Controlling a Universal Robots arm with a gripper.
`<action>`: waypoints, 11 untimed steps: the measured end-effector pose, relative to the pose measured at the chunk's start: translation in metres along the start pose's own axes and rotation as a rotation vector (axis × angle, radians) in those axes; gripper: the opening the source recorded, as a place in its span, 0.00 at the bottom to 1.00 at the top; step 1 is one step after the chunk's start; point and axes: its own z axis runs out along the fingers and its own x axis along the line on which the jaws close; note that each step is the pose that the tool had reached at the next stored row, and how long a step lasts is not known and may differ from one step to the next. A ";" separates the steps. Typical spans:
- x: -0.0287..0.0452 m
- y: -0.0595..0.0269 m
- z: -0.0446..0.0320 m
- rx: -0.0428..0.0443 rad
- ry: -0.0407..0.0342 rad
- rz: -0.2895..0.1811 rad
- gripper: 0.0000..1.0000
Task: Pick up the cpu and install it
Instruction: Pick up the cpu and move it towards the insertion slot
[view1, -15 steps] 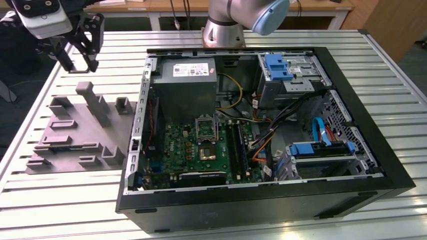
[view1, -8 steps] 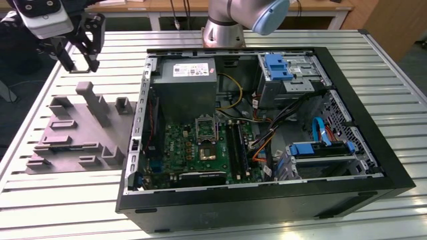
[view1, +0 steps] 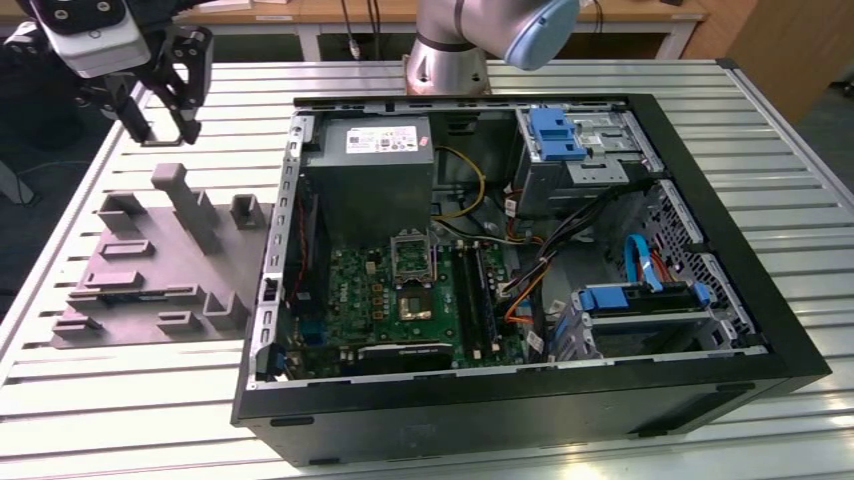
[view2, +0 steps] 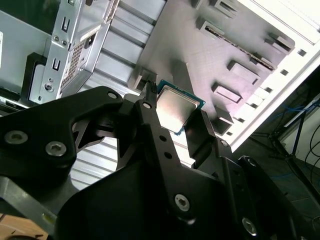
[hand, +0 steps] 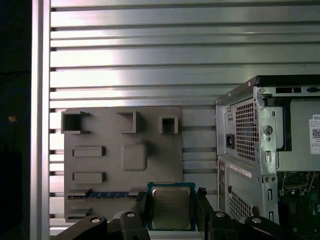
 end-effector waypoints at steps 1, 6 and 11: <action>-0.0002 0.0000 0.0000 0.0000 0.0000 0.000 0.47; -0.0015 0.0000 0.0000 0.0000 0.0000 0.000 0.47; -0.0027 0.0001 -0.0001 0.0001 0.0001 0.000 0.47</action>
